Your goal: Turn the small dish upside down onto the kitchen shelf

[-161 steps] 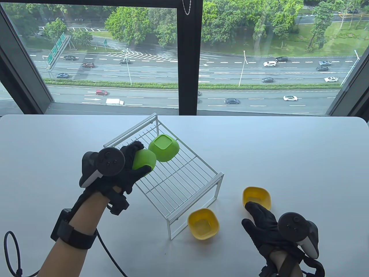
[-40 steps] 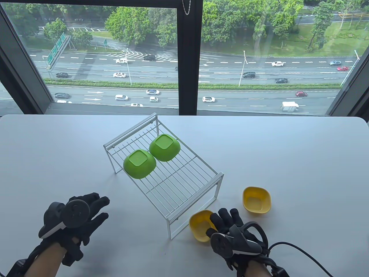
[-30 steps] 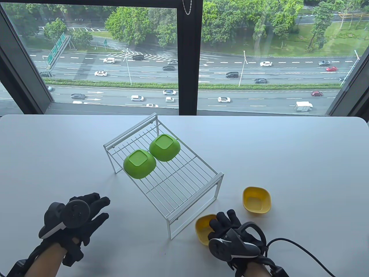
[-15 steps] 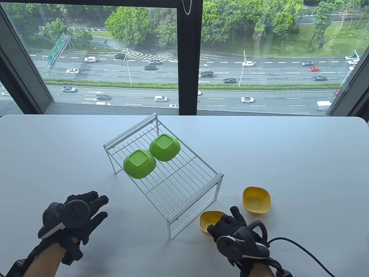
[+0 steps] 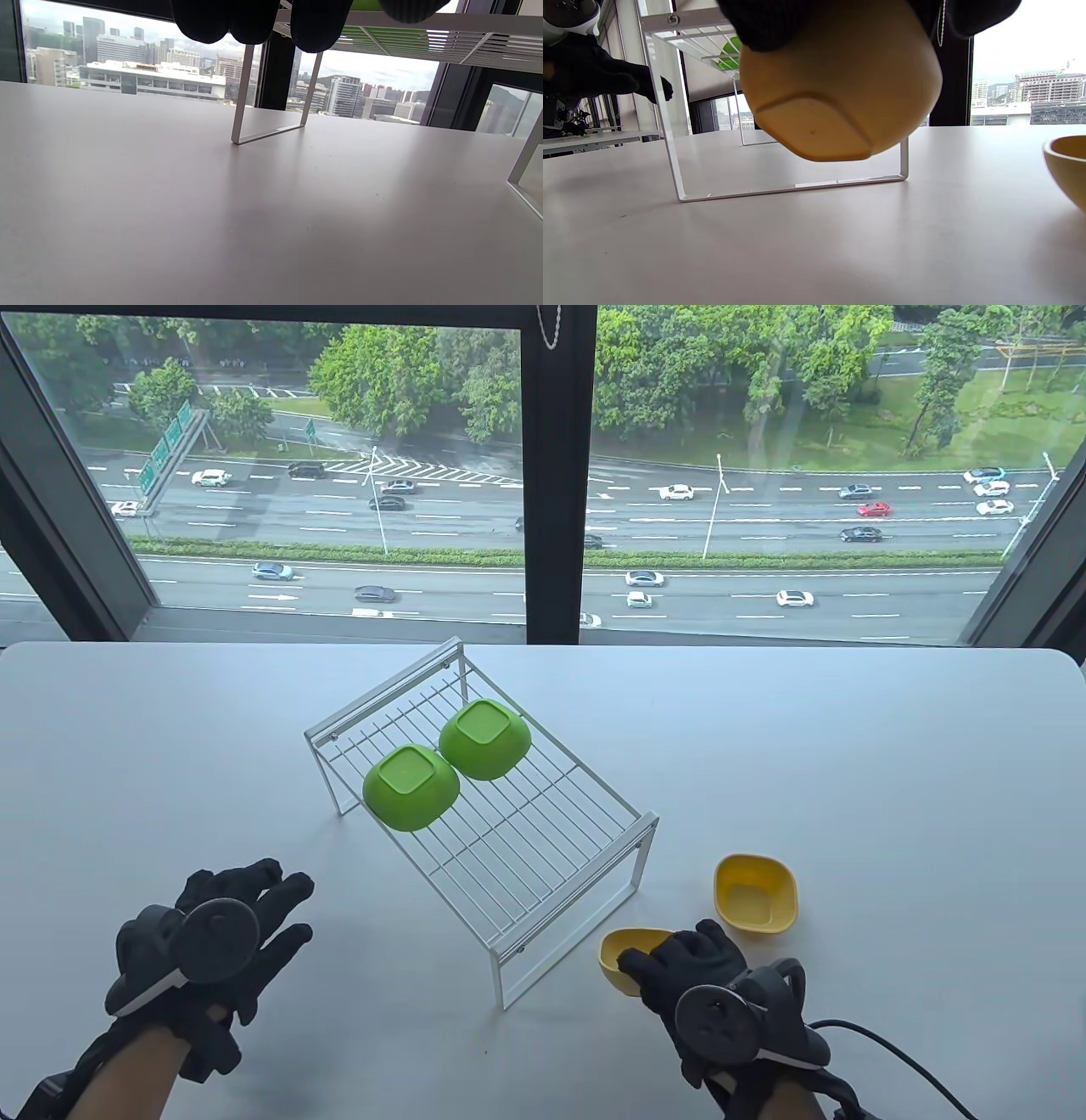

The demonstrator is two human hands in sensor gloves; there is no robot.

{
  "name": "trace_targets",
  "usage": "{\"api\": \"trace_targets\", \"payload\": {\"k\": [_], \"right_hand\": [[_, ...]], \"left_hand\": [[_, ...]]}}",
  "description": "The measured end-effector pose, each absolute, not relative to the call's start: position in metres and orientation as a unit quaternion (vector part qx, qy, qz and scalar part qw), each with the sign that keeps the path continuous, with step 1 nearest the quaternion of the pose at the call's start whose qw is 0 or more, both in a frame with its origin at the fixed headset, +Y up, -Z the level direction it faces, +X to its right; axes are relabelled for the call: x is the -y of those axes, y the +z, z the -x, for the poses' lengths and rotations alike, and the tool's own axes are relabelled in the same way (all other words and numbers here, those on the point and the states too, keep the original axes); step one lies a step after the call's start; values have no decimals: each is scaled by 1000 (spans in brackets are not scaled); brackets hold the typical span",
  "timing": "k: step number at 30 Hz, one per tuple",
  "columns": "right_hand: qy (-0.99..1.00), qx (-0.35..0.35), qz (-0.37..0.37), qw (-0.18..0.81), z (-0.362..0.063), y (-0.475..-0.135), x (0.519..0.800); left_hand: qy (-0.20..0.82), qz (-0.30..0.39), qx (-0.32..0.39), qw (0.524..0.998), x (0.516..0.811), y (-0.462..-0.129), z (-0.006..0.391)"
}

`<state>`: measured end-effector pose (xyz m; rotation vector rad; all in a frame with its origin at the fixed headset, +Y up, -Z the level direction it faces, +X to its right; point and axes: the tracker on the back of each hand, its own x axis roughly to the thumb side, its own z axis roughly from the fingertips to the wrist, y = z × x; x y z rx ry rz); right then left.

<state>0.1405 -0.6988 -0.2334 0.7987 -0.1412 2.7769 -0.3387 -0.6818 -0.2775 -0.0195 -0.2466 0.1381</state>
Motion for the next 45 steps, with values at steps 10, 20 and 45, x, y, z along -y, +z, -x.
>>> {"api": "trace_targets", "payload": {"k": [10, 20, 45], "right_hand": [[945, 83, -270, 163, -149, -231, 692], [948, 133, -247, 152, -151, -225, 687], [928, 213, -259, 161, -158, -213, 654]], "left_hand": [[95, -6, 138, 986, 674, -272, 334], [115, -13, 146, 983, 668, -269, 335], [139, -6, 163, 977, 667, -268, 334]]}}
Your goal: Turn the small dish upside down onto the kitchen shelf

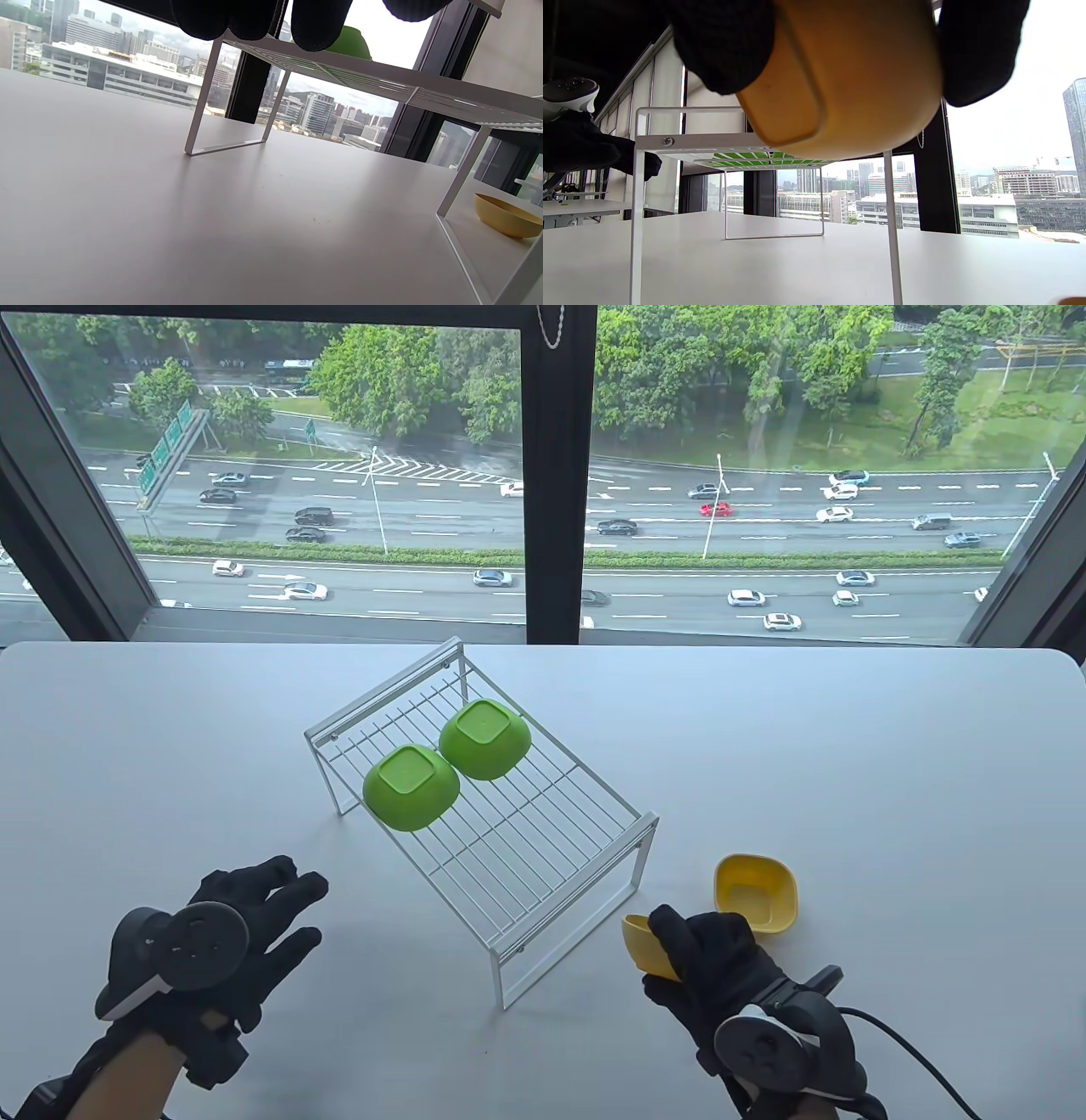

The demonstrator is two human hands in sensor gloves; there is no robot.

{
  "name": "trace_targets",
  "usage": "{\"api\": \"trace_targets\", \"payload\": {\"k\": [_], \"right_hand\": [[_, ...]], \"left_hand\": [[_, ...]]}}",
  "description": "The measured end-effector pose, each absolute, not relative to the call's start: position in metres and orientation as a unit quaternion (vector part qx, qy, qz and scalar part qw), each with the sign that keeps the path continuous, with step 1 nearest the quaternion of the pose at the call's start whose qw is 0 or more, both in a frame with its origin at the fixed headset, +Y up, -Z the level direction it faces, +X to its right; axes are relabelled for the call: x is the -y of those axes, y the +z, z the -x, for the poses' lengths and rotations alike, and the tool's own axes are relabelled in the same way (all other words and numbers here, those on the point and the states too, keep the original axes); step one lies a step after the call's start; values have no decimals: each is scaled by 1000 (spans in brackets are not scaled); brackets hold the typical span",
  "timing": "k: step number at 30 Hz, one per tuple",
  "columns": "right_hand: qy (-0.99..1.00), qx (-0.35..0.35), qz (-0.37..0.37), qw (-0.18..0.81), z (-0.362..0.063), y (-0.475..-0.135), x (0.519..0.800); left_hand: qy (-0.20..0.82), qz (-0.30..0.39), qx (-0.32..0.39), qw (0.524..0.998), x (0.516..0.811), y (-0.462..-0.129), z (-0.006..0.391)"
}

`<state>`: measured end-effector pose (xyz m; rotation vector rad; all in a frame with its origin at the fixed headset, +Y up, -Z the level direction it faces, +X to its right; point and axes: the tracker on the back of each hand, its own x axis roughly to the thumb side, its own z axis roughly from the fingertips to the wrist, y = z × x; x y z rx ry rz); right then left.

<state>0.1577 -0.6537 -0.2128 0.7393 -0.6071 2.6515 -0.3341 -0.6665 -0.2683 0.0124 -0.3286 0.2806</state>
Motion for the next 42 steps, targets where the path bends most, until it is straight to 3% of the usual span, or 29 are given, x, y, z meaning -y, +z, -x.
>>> {"api": "trace_targets", "payload": {"k": [10, 19, 24, 31, 38, 42], "right_hand": [[931, 192, -257, 175, -138, -195, 617], [943, 221, -184, 167, -117, -197, 605], [937, 228, -202, 169, -99, -196, 597], [919, 259, -233, 182, -96, -191, 607], [909, 290, -238, 179, -103, -183, 582], [924, 259, -226, 168, -97, -187, 572]], "left_hand": [[148, -11, 171, 974, 664, -267, 334], [150, -5, 186, 971, 666, -265, 330], [153, -2, 187, 970, 666, -265, 330], [182, -7, 190, 965, 663, -265, 332], [214, -40, 209, 953, 659, -264, 331], [223, -41, 210, 951, 657, -263, 330]]}}
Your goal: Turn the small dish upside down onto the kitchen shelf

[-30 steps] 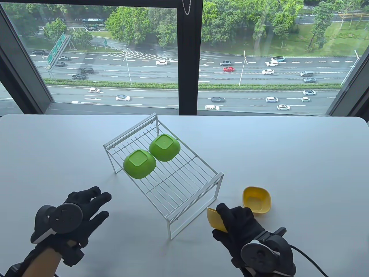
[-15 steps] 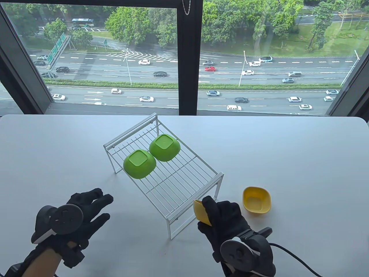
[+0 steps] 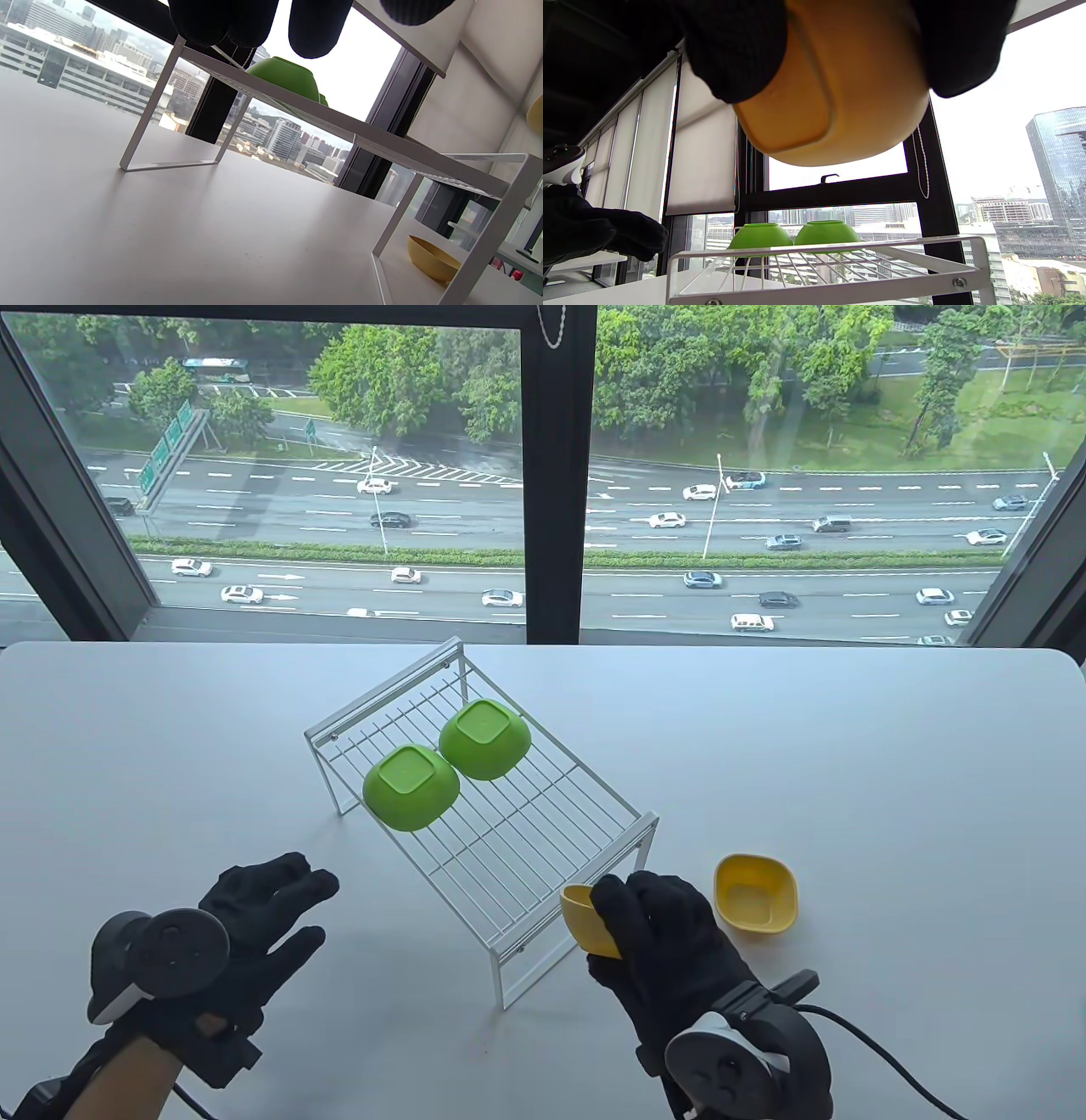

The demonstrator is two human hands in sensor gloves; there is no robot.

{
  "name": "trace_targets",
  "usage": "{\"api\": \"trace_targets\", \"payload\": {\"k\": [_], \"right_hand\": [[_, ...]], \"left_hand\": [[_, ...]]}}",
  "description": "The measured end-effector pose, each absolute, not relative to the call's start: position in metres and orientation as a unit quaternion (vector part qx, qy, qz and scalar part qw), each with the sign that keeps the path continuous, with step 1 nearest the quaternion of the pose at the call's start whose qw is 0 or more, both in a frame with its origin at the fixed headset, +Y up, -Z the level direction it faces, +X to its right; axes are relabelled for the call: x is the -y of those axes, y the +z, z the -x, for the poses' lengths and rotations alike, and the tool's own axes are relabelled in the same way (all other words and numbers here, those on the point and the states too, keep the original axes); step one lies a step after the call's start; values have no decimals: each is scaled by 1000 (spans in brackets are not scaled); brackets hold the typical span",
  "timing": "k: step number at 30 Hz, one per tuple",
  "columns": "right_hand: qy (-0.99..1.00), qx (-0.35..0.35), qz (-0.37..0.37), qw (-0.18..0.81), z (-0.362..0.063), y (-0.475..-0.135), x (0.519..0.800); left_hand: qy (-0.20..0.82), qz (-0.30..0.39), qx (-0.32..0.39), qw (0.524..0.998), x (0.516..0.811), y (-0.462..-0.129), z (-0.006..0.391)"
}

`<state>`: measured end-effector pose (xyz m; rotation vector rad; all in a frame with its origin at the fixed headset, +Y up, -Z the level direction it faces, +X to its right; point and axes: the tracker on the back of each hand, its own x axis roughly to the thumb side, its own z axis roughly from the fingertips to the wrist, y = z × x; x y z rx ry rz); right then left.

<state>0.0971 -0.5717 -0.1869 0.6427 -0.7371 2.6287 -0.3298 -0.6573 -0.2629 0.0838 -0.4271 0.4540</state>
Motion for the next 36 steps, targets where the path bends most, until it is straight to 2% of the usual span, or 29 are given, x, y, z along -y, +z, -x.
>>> {"api": "trace_targets", "payload": {"k": [6, 16, 25, 31, 34, 36], "right_hand": [[930, 244, -221, 161, -73, -199, 580], [944, 218, -208, 135, -15, -229, 561], [937, 218, -185, 200, -1, -243, 567], [950, 99, -119, 270, 1, -265, 576], [946, 92, -93, 296, 0, -276, 587], [947, 58, -85, 306, 3, -284, 596]], "left_hand": [[217, -37, 210, 953, 657, -262, 331], [209, -42, 206, 955, 654, -263, 335], [214, -37, 184, 959, 655, -268, 345], [220, -28, 183, 958, 658, -271, 342], [218, -13, 180, 959, 661, -273, 342], [220, -16, 178, 959, 661, -273, 343]]}}
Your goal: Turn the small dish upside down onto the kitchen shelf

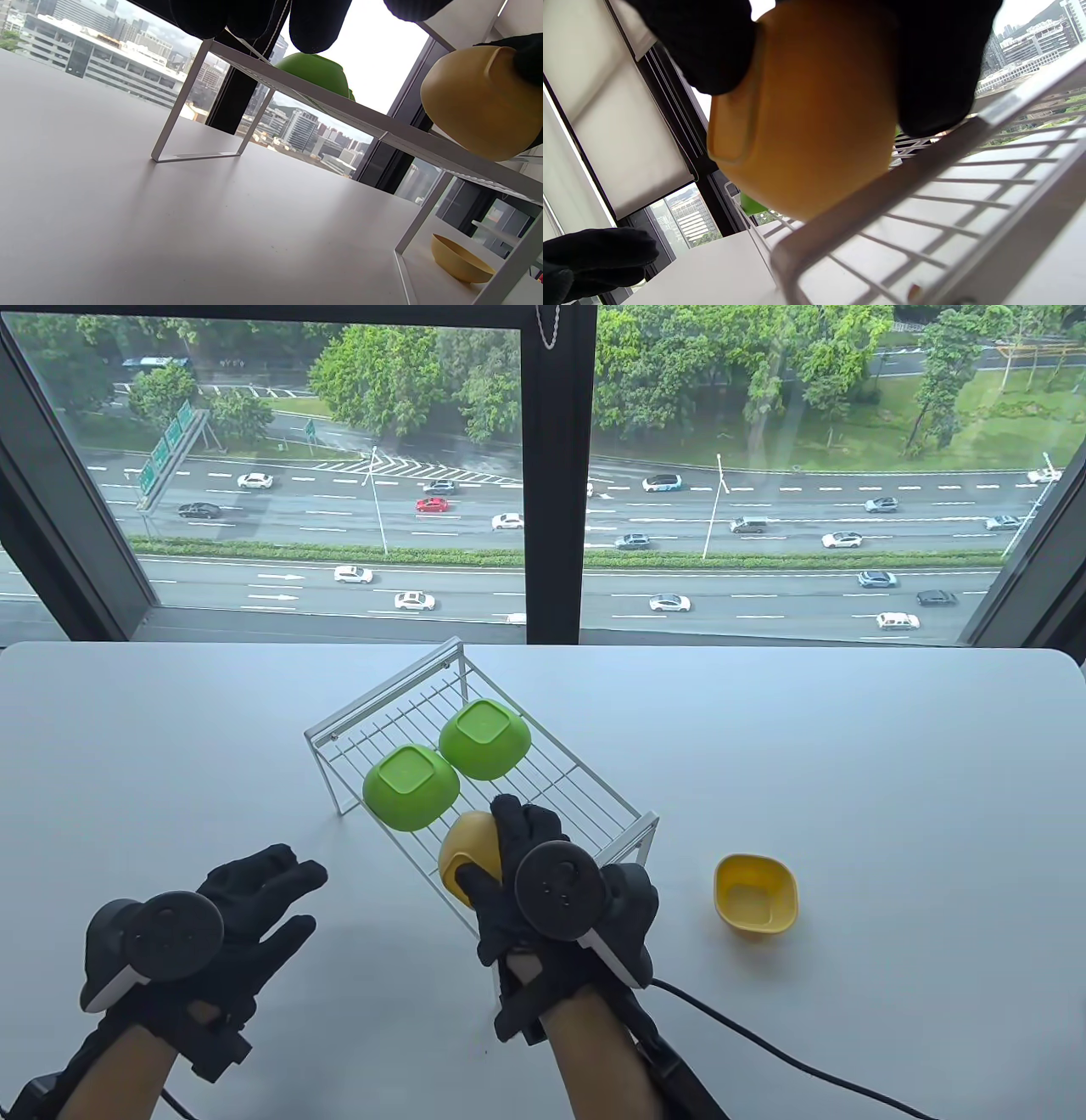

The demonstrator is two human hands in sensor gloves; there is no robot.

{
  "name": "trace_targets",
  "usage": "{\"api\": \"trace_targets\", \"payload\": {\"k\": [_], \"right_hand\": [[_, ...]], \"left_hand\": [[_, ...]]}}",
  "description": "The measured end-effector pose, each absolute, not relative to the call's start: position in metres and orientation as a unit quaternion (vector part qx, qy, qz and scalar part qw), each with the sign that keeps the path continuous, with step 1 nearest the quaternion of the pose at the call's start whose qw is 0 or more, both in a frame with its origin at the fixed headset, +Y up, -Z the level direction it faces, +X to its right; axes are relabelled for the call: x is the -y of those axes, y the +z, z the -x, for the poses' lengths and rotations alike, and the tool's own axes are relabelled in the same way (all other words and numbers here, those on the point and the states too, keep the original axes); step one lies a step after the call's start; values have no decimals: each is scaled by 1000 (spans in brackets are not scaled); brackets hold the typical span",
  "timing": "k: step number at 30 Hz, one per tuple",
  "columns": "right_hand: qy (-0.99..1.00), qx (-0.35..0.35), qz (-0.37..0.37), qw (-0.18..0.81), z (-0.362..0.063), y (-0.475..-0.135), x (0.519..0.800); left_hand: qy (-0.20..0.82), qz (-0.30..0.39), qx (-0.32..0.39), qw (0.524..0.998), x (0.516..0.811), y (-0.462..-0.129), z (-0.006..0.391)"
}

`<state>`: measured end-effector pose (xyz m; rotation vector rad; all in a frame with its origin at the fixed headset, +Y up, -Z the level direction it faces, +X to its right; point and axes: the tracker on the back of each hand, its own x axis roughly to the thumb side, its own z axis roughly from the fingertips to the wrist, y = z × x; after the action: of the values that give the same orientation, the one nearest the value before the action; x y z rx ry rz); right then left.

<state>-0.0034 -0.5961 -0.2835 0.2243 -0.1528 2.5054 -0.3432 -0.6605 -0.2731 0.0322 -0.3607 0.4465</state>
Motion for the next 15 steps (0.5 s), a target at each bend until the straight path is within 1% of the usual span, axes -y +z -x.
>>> {"api": "trace_targets", "payload": {"k": [2, 4, 7, 8, 13, 15], "right_hand": [[948, 38, -75, 305, 9, -288, 602], [957, 25, -59, 283, 12, -292, 602], [962, -28, -35, 268, 15, -297, 604], [963, -29, -45, 266, 15, -299, 605], [960, -18, -40, 275, 15, -298, 610], [961, -32, -31, 274, 15, -298, 610]], "left_hand": [[222, -13, 174, 959, 661, -274, 345], [226, -10, 173, 959, 661, -276, 345], [224, -5, 171, 959, 663, -277, 346], [225, -4, 171, 959, 663, -278, 346], [228, -2, 173, 958, 662, -277, 345], [229, -5, 174, 958, 661, -277, 345]]}}
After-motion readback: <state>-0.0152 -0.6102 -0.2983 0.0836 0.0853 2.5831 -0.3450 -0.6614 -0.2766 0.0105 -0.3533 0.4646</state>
